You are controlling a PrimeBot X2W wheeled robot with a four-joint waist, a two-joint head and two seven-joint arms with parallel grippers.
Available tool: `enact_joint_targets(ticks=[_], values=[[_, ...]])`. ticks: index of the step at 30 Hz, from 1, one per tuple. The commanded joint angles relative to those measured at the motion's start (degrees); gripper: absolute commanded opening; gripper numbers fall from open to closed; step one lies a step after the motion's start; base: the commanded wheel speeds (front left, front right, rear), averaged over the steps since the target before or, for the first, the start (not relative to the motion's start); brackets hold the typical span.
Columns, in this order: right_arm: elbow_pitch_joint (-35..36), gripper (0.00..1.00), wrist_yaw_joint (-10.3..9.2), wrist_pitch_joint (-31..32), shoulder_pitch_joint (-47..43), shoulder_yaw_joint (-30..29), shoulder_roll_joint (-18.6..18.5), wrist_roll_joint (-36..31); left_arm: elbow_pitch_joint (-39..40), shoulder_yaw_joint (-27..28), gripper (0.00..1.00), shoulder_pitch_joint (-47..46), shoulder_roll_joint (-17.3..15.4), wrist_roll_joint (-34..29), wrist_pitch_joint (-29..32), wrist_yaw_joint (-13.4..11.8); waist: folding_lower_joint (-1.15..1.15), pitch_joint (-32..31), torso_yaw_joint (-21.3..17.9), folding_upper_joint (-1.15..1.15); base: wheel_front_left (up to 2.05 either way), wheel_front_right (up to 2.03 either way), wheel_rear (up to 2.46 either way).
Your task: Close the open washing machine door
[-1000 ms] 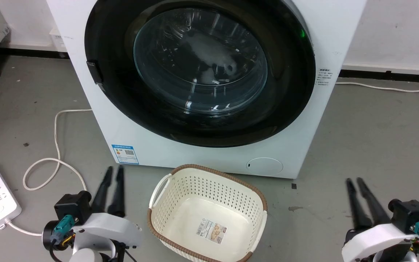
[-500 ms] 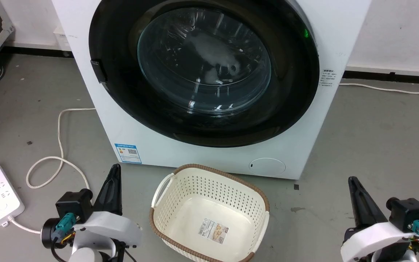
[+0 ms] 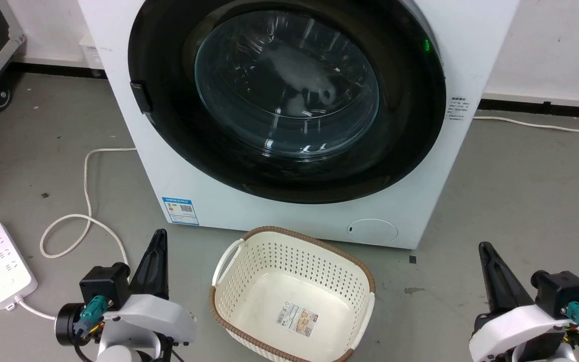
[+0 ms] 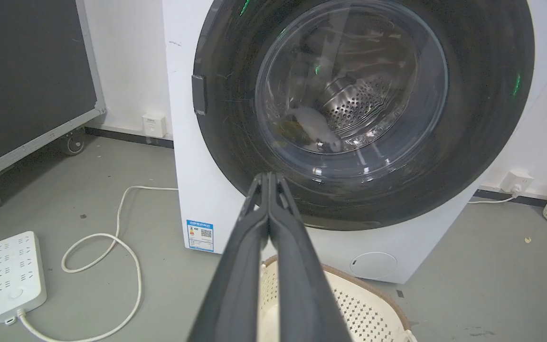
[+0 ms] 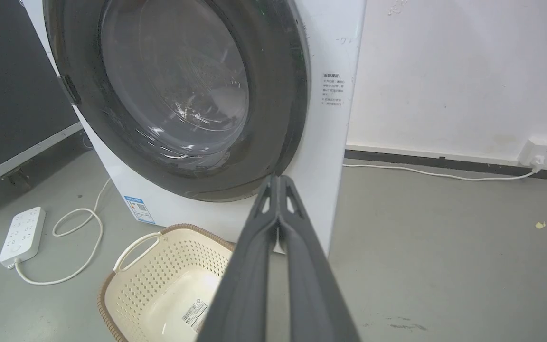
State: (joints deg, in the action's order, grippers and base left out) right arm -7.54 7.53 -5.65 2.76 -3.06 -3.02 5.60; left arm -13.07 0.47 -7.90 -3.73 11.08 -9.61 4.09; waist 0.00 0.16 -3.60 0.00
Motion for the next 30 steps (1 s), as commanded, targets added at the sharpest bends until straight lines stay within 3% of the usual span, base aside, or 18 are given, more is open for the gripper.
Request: enact_joint_targets(ticks=[1,30], values=[[0.6,0.00,-0.01,0.2,-0.7,0.2,0.0,-0.4,0.7,-0.1,0.00,1.1,0.2,-0.7,0.3,-0.5,0.00,0.0,0.1,0.00,0.00,0.00,0.00],[2.9,0.00,-0.02,2.0,-1.4,1.1,0.1,-2.1,4.7,-0.2,0.00,3.3,0.4,-4.1,3.4,-1.7,0.00,-0.1,1.2,0.00,0.00,0.00,0.00]])
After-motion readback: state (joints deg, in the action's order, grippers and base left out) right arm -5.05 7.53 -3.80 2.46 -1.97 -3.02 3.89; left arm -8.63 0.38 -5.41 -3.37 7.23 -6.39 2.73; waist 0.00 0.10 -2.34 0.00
